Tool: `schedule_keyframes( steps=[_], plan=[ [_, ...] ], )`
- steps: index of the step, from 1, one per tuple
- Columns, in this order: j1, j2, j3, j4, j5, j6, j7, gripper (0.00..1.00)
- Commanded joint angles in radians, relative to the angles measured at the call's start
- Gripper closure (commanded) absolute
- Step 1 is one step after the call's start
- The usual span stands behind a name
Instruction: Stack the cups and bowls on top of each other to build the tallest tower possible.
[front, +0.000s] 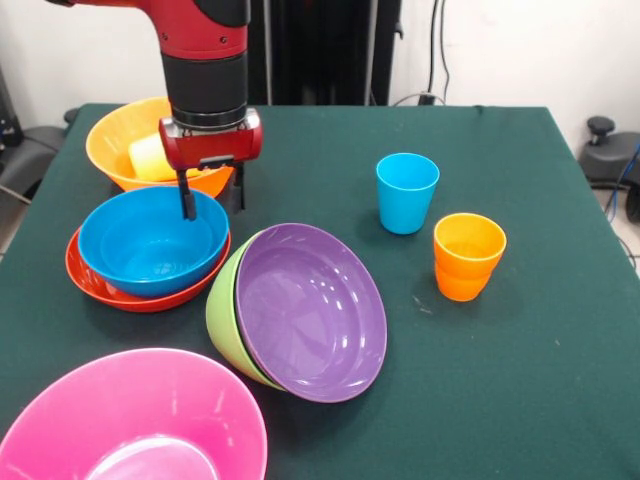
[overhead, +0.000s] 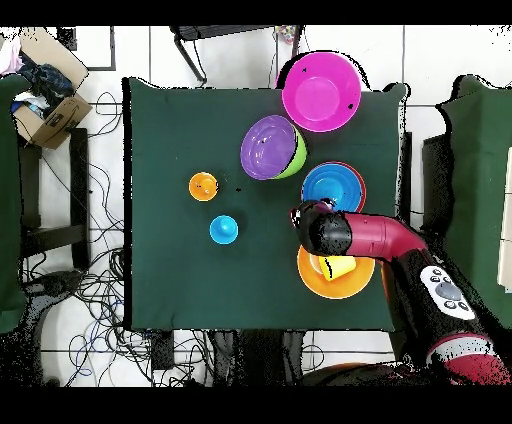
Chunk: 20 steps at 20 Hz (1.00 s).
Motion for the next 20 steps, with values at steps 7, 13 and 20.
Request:
schedule_keyframes(
  steps=[7,13,20],
  plan=[
    [0.011,0.073,0.018,-0.018,-0.087,-0.086,0.054,0.00],
    [-0.006,0.098,0.034,-0.013,-0.080,-0.111,0.051,0.00],
    [-0.004,0.106,0.029,-0.015,-0.070,-0.109,0.060,0.00]
  ],
)
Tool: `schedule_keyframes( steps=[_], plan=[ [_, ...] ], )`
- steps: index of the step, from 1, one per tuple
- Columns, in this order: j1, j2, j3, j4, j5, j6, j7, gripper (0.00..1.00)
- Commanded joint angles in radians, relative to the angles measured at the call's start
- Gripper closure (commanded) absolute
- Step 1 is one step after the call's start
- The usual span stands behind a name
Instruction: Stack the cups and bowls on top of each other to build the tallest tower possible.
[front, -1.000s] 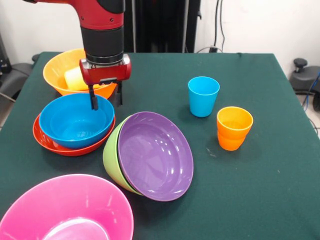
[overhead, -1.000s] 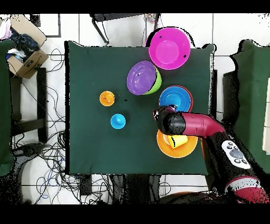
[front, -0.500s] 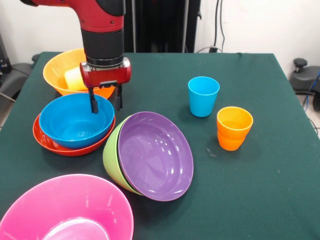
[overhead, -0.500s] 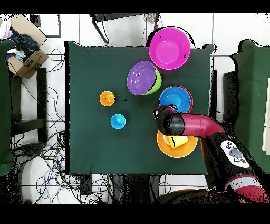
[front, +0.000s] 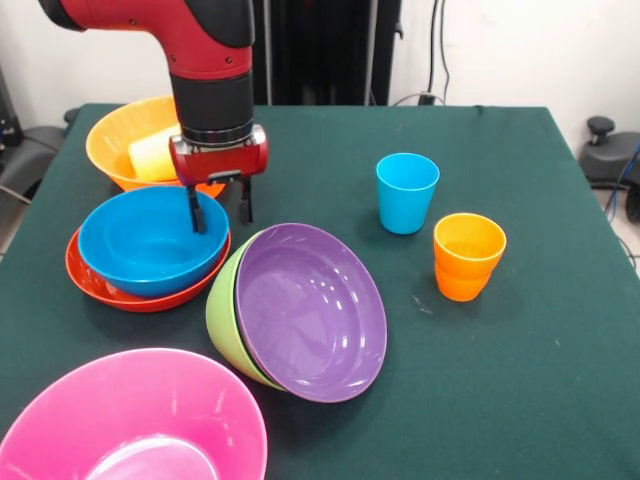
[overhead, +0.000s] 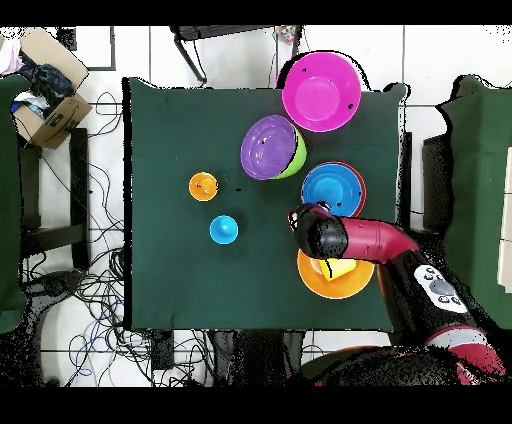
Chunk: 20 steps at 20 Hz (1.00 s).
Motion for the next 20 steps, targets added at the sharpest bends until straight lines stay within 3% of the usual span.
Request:
schedule_keyframes(
  steps=[1,6,20],
  plan=[
    [0.011,0.046,0.025,-0.020,-0.068,-0.047,0.058,0.00],
    [0.006,0.061,0.018,-0.028,-0.078,-0.067,0.057,0.00],
    [0.071,0.054,-0.079,-0.078,-0.088,-0.067,0.069,0.00]
  ],
)
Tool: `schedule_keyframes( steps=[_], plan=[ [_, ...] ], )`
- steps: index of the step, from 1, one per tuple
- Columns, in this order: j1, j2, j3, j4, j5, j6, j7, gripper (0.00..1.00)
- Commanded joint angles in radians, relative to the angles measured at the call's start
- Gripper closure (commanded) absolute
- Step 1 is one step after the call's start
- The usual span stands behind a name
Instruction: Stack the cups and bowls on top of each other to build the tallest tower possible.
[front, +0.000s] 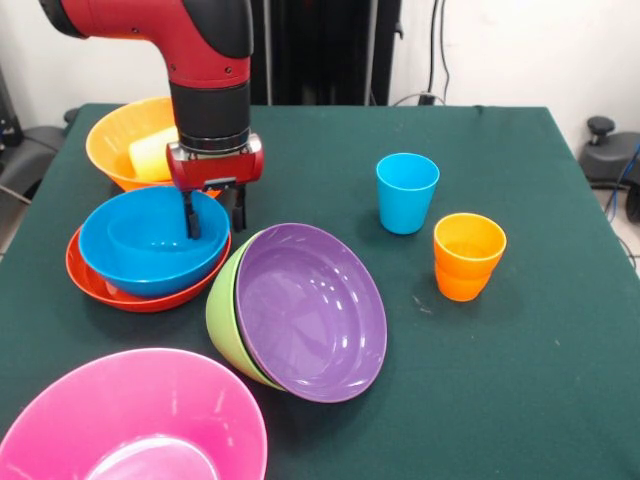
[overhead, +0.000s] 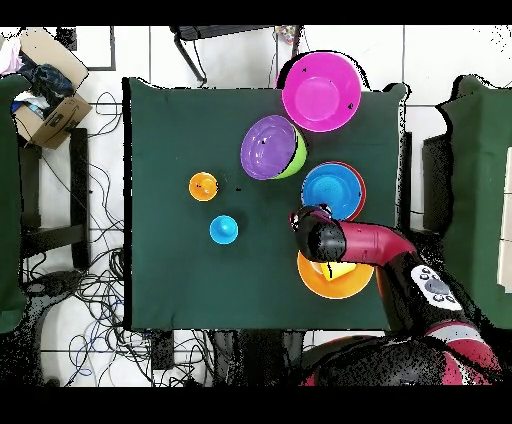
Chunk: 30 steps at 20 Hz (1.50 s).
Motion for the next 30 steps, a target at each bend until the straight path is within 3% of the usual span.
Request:
schedule_keyframes(
  steps=[1,30],
  plan=[
    [0.045,0.025,-0.027,-0.065,-0.074,-0.007,0.066,0.00],
    [-0.014,0.045,0.051,-0.054,-0.095,-0.035,0.019,0.00]
  ],
)
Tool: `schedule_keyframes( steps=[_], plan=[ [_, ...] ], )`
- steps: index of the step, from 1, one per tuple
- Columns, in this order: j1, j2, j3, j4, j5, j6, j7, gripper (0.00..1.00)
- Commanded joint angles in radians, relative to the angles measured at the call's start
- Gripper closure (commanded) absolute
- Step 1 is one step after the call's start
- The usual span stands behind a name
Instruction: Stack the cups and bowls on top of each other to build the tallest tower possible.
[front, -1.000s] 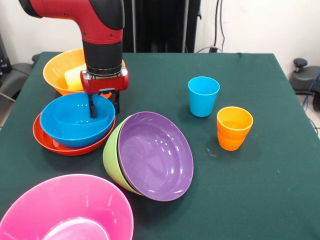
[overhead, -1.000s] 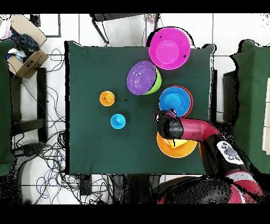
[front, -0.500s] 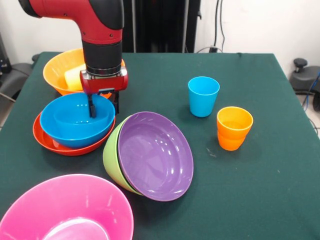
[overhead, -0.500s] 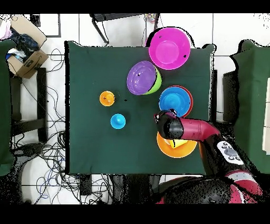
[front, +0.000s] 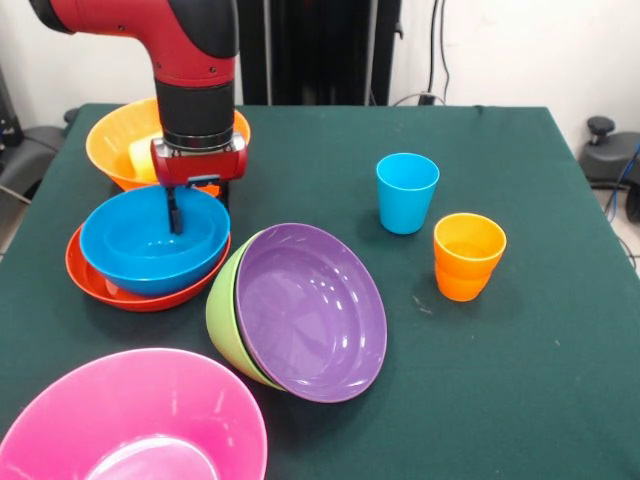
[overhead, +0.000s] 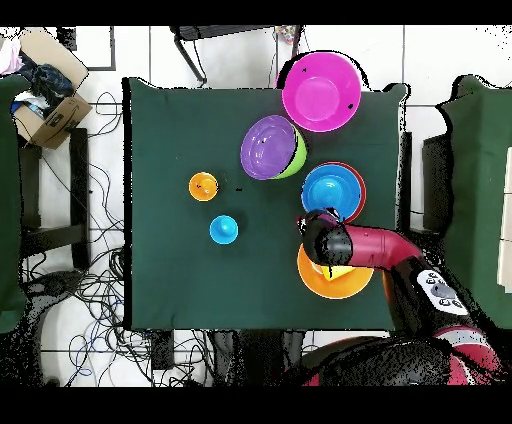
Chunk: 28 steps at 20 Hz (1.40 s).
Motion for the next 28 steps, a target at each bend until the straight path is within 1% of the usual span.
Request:
schedule_keyframes(
  steps=[1,7,19,20,23,24,27,28],
  plan=[
    [-0.001,0.044,0.075,-0.049,-0.082,-0.032,0.017,0.00],
    [-0.010,0.052,0.085,-0.046,-0.094,-0.042,0.012,0.00],
    [-0.001,0.053,0.087,-0.055,-0.114,-0.040,0.008,0.00],
    [-0.010,0.055,0.098,-0.053,-0.121,-0.053,0.009,1.00],
    [-0.042,0.061,0.128,-0.046,-0.124,-0.076,0.008,1.00],
    [-0.052,0.061,0.142,-0.046,-0.134,-0.085,0.000,1.00],
    [-0.067,0.044,0.150,-0.036,-0.125,-0.085,0.017,1.00],
    [-0.061,0.042,0.154,-0.042,-0.147,-0.082,-0.009,1.00]
  ],
)
